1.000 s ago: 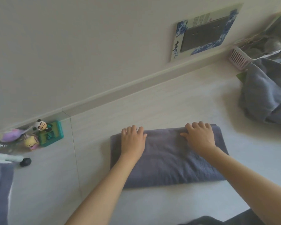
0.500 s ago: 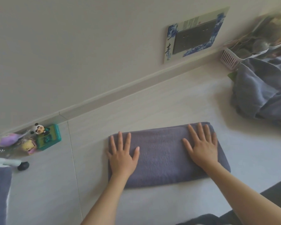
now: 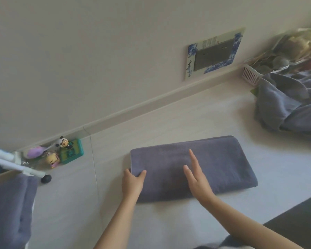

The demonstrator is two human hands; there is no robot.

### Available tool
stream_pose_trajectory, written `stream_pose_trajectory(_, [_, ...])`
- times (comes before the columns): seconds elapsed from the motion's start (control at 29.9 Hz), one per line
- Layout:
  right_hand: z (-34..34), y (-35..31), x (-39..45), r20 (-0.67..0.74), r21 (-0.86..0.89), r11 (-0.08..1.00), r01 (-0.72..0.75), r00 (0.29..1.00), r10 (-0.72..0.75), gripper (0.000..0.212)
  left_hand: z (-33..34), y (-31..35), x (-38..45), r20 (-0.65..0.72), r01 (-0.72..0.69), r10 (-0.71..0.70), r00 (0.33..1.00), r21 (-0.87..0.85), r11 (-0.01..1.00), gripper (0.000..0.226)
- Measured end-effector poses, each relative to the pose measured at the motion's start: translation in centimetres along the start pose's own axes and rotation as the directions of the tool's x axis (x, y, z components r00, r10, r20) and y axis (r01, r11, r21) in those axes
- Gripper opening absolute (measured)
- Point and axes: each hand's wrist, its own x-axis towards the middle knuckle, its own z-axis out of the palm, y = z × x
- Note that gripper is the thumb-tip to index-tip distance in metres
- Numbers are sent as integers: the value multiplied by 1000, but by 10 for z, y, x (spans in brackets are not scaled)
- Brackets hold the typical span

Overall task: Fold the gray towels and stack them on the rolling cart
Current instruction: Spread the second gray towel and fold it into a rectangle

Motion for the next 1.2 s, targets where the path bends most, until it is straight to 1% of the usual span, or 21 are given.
stream_pose_trajectory(0.03, [7,0,-3,0,49,998,-35,999,35,53,-2,3,0,42,47,-45,998,-42,998,45])
stream_pose_trajectory(0.1, [18,1,-9,-10,88,993,-76,997,77,52,-6,6,1,133,128,-109,985,-144,981,40])
stream_pose_trajectory(0.17, [24,5,-16,-15,106,988,-115,993,117,51,-14,12,-5,212,184,-130,969,-261,947,37])
stream_pose_trajectory(0.23, [27,9,-17,-32,119,983,-139,989,144,50,-19,16,-8,235,158,-85,968,-314,936,31])
stream_pose_trajectory(0.33, [26,7,-17,-62,144,979,-142,986,152,49,-27,32,-26,275,86,29,961,-397,914,23])
stream_pose_trajectory(0.4, [25,6,-17,-57,154,976,-153,985,163,49,-28,45,-43,308,36,115,944,-444,895,33])
stream_pose_trajectory(0.47, [25,4,-17,-35,168,973,-157,986,165,49,-28,59,-59,273,-49,206,940,-489,871,44])
stream_pose_trajectory(0.5, [22,2,-18,-26,177,971,-161,985,168,49,-27,68,-69,251,-92,245,936,-500,861,45])
stream_pose_trajectory(0.57, [15,-3,-13,35,179,965,-190,982,187,49,-24,81,-84,218,-177,309,926,-475,862,42])
stream_pose_trajectory(0.6, [8,-5,-10,47,186,962,-200,980,195,50,-23,89,-93,198,-238,351,915,-435,868,41])
stream_pose_trajectory(0.67, [-10,-8,-5,13,273,940,-204,978,208,49,-17,100,-106,162,-363,436,885,-345,866,41])
stream_pose_trajectory(0.74, [-28,-12,-2,-108,359,919,-165,970,217,39,-13,109,-114,136,-460,500,855,-244,854,41])
stream_pose_trajectory(0.77, [-42,-11,0,-196,350,928,-132,958,210,32,-7,116,-119,131,-501,528,839,-193,844,41])
stream_pose_trajectory(0.8, [-60,-7,2,-276,284,951,-118,940,199,28,0,125,-128,129,-538,556,821,-147,830,41])
stream_pose_trajectory(0.84, [-77,-2,6,-325,215,968,-127,926,194,26,7,132,-135,125,-571,581,804,-112,813,41])
stream_pose_trajectory(0.9, [-104,10,11,-353,144,974,-176,910,217,28,20,143,-146,130,-621,624,770,-68,781,40])
stream_pose_trajectory(0.94, [-120,16,15,-331,138,970,-202,913,237,28,30,150,-152,144,-635,635,759,-54,770,39])
stream_pose_trajectory(1.0, [-144,31,23,-237,176,947,-268,922,305,30,55,164,-162,189,-661,655,732,-40,750,38])
stream_pose_trajectory(1.07, [-166,40,29,-88,292,904,-314,932,352,40,83,177,-172,241,-675,659,713,-22,738,37])
stream_pose_trajectory(1.14, [-182,45,34,60,379,852,-361,929,366,53,110,186,-176,279,-665,637,719,6,747,36])
stream_pose_trajectory(1.2, [-193,50,38,179,406,824,-396,918,353,61,135,188,-177,295,-638,604,740,25,769,34])
